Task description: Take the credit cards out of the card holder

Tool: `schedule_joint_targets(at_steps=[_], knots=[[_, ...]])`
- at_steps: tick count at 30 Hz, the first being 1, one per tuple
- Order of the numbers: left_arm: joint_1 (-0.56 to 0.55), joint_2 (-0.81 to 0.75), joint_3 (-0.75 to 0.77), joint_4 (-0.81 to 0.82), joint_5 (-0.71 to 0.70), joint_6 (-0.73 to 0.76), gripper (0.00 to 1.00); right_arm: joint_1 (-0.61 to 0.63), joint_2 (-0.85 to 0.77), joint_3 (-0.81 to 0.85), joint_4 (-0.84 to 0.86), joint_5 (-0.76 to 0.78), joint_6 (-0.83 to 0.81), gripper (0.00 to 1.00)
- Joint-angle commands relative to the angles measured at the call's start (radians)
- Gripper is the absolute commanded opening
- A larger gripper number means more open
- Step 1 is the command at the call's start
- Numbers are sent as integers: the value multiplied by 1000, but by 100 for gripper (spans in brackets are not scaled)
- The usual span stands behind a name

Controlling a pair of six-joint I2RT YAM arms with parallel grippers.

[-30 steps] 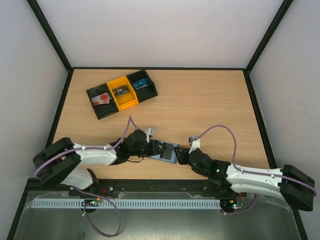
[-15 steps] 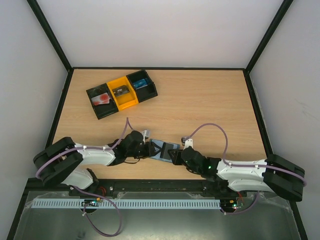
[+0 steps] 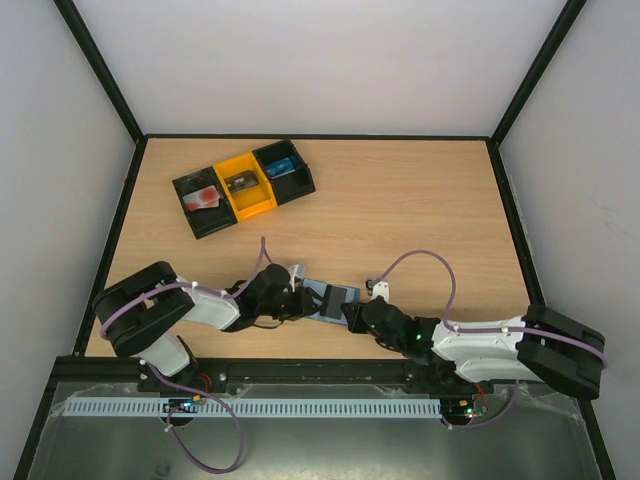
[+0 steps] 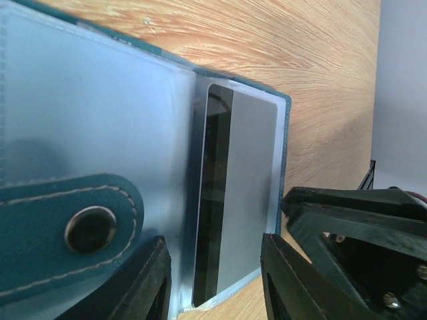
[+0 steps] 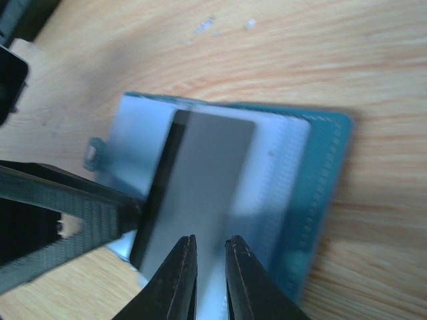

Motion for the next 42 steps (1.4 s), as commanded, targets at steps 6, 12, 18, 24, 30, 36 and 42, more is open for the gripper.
schedule_joint_targets(at_steps=[6, 12, 18, 24, 30, 36, 42], knots=[[-32, 28, -3, 61, 7, -29, 40, 1, 52, -47, -3, 5, 32, 13], [-40, 34, -6, 87, 16, -48, 33, 1, 60, -61, -7, 12, 33, 11], [-40, 43, -16, 113, 16, -68, 25, 0, 74, -66, -10, 30, 16, 11], [-39, 45, -32, 134, 15, -83, 11, 0, 127, -91, 34, 41, 16, 11], [-37, 24, -55, 132, -5, -95, 3, 0, 149, -93, 47, 44, 15, 10], [-32, 11, -68, 122, -14, -93, 4, 0, 179, -88, 52, 60, 6, 10], [-32, -4, -79, 120, -15, -92, 10, 0, 208, -74, 52, 52, -8, 10]])
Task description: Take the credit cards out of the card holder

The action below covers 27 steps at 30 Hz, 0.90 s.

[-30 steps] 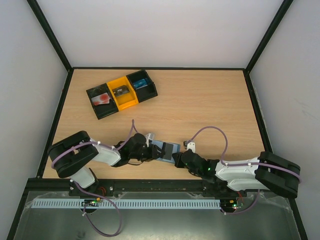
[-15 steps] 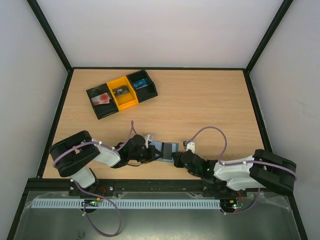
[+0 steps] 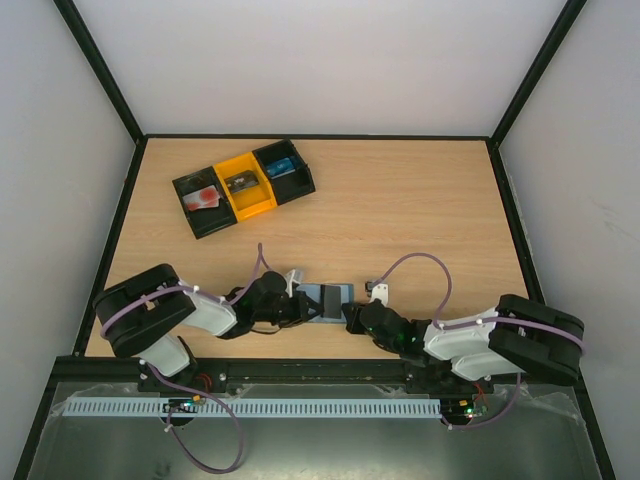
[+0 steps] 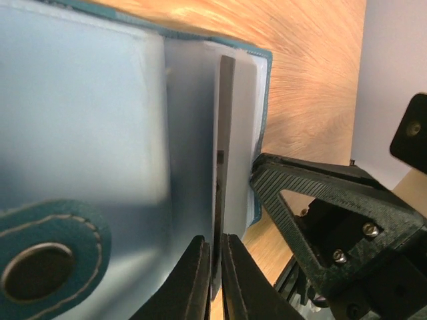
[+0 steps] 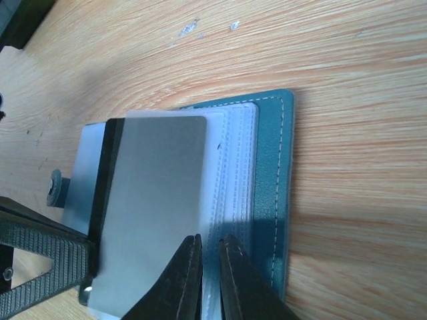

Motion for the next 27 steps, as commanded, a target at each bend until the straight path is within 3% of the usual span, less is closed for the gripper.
schedule_joint_targets(at_steps=[1, 6, 27], knots=[[2, -15, -17, -8, -12, 11, 11, 1, 48, -22, -140, 11, -14, 10], [2, 10, -24, 56, 15, 1, 3, 0, 49, -24, -128, 7, -11, 10], [25, -49, -65, 39, 7, 6, 3, 1, 120, 11, -128, -14, -30, 11]])
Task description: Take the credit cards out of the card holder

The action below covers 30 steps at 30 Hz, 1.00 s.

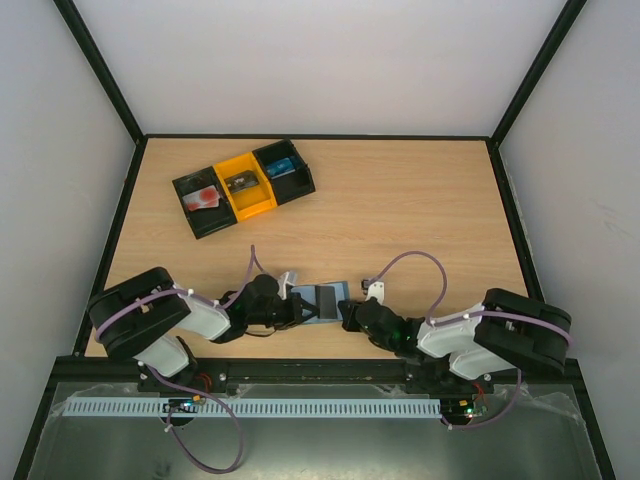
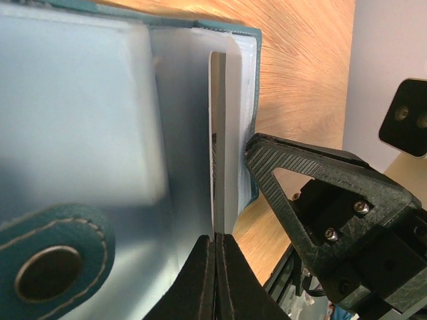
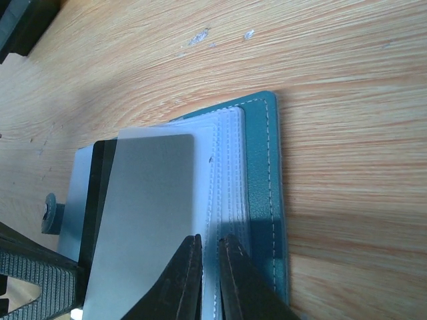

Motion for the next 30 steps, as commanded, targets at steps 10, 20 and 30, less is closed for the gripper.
schedule_joint_targets(at_steps=[10, 20, 30], knots=[[7, 2, 31, -35, 16, 37, 3, 1, -167, 76, -366, -1, -43, 16], [7, 10, 38, -28, 19, 32, 3, 0, -198, 104, -345, 0, -59, 16], [7, -12, 33, -54, 10, 33, 3, 1, -88, 143, -362, 4, -91, 16]])
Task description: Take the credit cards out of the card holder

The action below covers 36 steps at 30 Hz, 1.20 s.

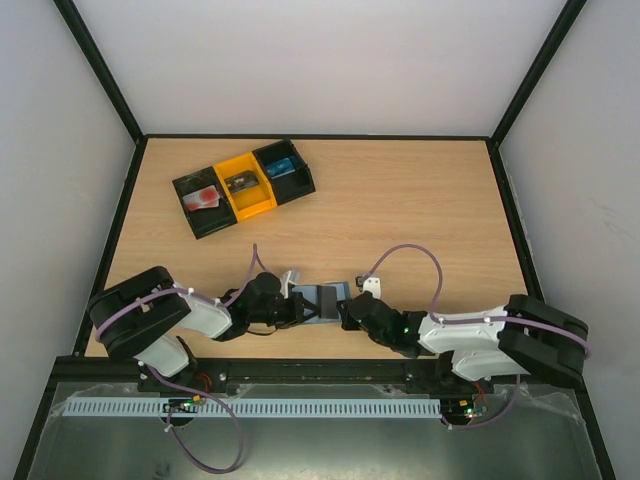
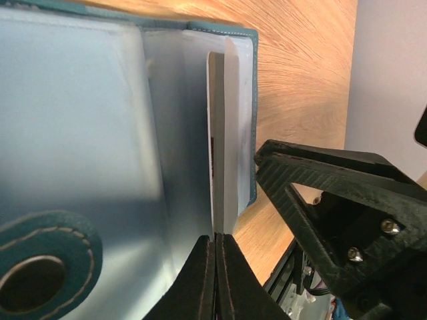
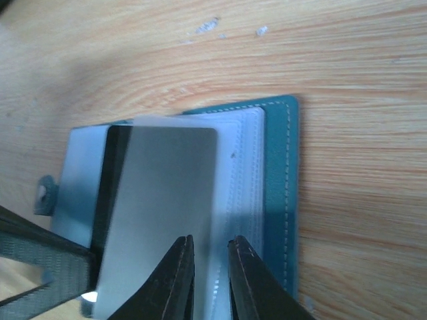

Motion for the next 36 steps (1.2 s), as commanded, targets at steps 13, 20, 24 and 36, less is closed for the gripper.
schedule_joint_targets(at_steps=[13, 20, 24, 36], knots=[[42, -90, 4, -172, -33, 40, 3, 0, 268, 124, -176, 37, -81, 6], [73, -162, -35, -224, -55, 39, 3, 0, 300, 119, -172, 61, -81, 6], [80, -198, -30, -269, -55, 55, 3, 1, 290, 110, -176, 71, -82, 6], [94, -341, -39, -370, -61, 69, 3, 1, 181, 107, -201, 81, -144, 6]])
